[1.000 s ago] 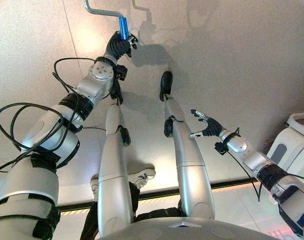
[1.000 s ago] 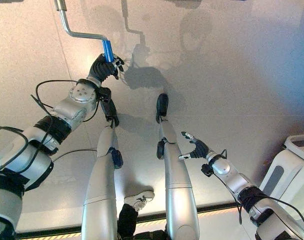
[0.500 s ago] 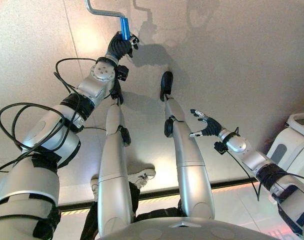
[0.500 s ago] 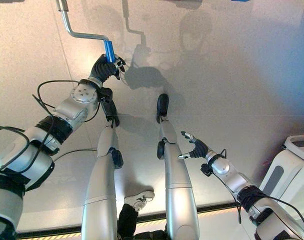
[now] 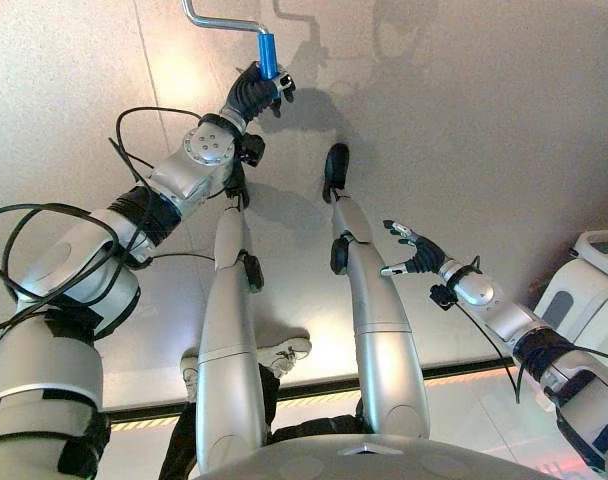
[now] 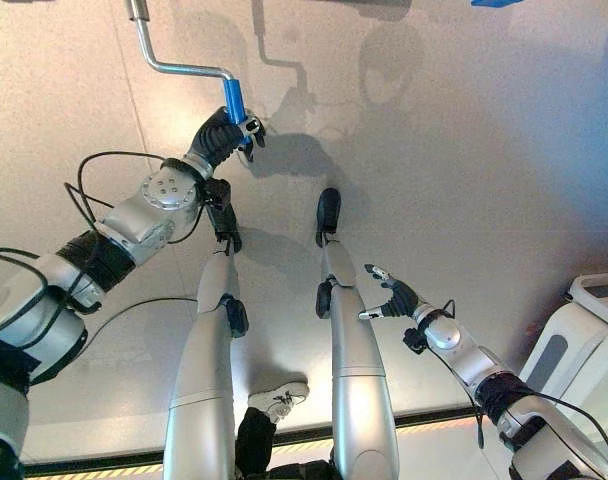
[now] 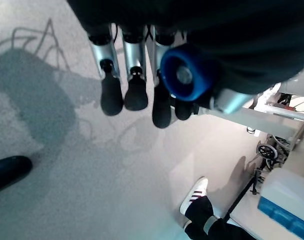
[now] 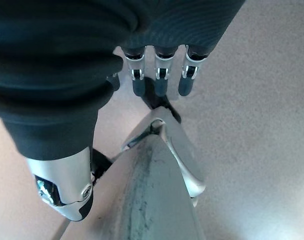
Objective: Raise the hospital bed
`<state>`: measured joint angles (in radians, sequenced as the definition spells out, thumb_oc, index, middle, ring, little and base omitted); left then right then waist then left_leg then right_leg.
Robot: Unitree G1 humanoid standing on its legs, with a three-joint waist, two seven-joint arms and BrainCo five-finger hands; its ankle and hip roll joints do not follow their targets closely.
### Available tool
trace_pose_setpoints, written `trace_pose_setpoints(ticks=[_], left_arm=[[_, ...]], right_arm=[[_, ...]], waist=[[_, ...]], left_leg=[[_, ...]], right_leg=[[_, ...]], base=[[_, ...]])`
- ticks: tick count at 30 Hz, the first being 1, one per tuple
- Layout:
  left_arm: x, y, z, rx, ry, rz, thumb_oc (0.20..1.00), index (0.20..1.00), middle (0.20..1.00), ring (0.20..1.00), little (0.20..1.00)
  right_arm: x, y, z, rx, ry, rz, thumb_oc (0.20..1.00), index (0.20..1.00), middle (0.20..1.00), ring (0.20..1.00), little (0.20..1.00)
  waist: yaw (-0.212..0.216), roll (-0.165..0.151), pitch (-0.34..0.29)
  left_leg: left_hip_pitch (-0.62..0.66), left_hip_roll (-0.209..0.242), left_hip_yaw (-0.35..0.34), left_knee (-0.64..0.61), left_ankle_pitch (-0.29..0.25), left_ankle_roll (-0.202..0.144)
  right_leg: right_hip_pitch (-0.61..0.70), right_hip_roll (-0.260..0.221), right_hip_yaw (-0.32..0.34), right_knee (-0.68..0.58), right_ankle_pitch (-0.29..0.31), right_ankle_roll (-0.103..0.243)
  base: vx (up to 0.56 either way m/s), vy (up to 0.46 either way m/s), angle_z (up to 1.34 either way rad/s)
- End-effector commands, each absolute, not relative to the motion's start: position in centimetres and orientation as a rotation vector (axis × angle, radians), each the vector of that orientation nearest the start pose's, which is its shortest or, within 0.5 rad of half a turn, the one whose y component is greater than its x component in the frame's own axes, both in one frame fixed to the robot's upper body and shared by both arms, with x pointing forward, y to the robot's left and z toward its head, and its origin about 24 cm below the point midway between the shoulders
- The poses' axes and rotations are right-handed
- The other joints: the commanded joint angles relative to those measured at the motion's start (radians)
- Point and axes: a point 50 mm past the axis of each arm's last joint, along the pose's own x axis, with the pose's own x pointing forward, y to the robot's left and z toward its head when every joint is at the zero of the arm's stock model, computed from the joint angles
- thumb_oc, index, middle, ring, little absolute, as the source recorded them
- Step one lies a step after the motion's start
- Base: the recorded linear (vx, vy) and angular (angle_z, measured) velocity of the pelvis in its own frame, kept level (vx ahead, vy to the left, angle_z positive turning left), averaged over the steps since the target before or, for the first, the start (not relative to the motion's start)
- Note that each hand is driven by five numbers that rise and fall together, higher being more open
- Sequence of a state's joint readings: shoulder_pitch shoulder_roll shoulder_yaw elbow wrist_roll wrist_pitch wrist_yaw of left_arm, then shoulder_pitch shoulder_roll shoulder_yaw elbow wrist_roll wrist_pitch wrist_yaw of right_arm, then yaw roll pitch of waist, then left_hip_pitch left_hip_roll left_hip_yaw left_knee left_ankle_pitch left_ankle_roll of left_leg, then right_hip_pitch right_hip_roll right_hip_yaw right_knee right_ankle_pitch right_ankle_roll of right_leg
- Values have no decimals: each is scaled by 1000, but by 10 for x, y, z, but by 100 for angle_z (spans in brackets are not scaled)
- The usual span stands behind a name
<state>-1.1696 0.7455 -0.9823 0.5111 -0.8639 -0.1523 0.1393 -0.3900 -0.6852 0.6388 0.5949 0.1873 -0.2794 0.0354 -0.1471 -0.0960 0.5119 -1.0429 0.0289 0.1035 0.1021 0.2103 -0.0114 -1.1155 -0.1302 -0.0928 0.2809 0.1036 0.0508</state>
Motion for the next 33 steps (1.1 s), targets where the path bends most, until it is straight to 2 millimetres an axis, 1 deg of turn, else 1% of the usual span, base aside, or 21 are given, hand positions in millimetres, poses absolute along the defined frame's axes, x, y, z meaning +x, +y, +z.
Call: trace_pose_setpoints(ticks=[1, 9, 10, 11, 18, 20, 21, 24, 28, 30, 33], left_arm=[[329, 24, 304, 312, -732, -822, 200, 200, 200, 200, 200], [313, 40, 302, 329, -729, -889, 200, 200, 200, 200, 200], [309, 46, 302, 329, -727, -899, 200, 200, 200, 200, 200], [309, 46, 302, 329, -727, -898, 200, 200, 200, 200, 200], [294, 71, 299, 323, -718, -921, 200, 200, 200, 200, 200], [292, 74, 298, 334, -713, -923, 200, 200, 200, 200, 200], [287, 82, 297, 338, -706, -929, 200, 200, 200, 200, 200], [280, 89, 296, 344, -697, -940, 200, 200, 200, 200, 200], [274, 103, 292, 336, -677, -922, 200, 200, 200, 200, 200], [273, 107, 292, 346, -673, -916, 200, 200, 200, 200, 200], [272, 117, 291, 339, -670, -882, 200, 200, 200, 200, 200]], right_arm=[[277, -231, 4, -731, 228, 420, 1000, 1000, 1000, 1000, 1000], [272, -236, 0, -731, 249, 413, 1000, 1000, 1000, 1000, 1000], [270, -237, -1, -731, 254, 413, 1000, 1000, 1000, 1000, 1000], [270, -237, -1, -731, 254, 414, 1000, 1000, 1000, 1000, 1000], [266, -238, -4, -719, 263, 413, 1000, 1000, 1000, 1000, 1000], [265, -238, -5, -717, 265, 411, 1000, 1000, 1000, 1000, 1000], [264, -239, -5, -716, 265, 408, 1000, 1000, 1000, 1000, 1000], [262, -241, -6, -715, 270, 406, 1000, 1000, 1000, 1000, 1000], [260, -241, -7, -711, 274, 411, 1000, 1000, 1000, 1000, 1000], [259, -241, -7, -710, 274, 414, 1000, 1000, 1000, 1000, 1000], [258, -241, -7, -706, 272, 413, 1000, 1000, 1000, 1000, 1000]], waist=[[3, 52, -20], [12, 57, -20], [15, 58, -20], [15, 57, -20], [23, 60, -18], [24, 61, -17], [26, 61, -16], [31, 62, -17], [38, 63, -19], [38, 63, -19], [40, 64, -18]], left_leg=[[52, 10, -17, 160, -218, -27], [57, 7, -16, 158, -217, -27], [58, 7, -17, 156, -217, -28], [58, 7, -17, 156, -217, -28], [57, 5, -17, 159, -215, -27], [57, 5, -17, 160, -215, -27], [56, 4, -18, 162, -215, -27], [54, 4, -21, 163, -216, -26], [54, 5, -21, 161, -215, -26], [54, 5, -20, 162, -215, -26], [53, 5, -22, 164, -215, -25]], right_leg=[[43, 78, 5, -37, 37, 75], [48, 75, 2, -38, 40, 76], [49, 74, 1, -38, 39, 77], [49, 74, 1, -38, 39, 77], [50, 73, 0, -36, 39, 78], [50, 72, -1, -35, 40, 77], [50, 71, -2, -36, 41, 78], [49, 70, -4, -35, 41, 78], [47, 69, -6, -33, 42, 79], [47, 69, -5, -32, 43, 79], [47, 68, -6, -33, 45, 79]], base=[[0, 0, 0], [0, 0, 0], [0, 0, 0], [0, 0, 0], [0, 0, 0], [0, 0, 0], [0, 0, 0], [0, 0, 0], [0, 0, 0], [0, 0, 0], [0, 0, 0]])
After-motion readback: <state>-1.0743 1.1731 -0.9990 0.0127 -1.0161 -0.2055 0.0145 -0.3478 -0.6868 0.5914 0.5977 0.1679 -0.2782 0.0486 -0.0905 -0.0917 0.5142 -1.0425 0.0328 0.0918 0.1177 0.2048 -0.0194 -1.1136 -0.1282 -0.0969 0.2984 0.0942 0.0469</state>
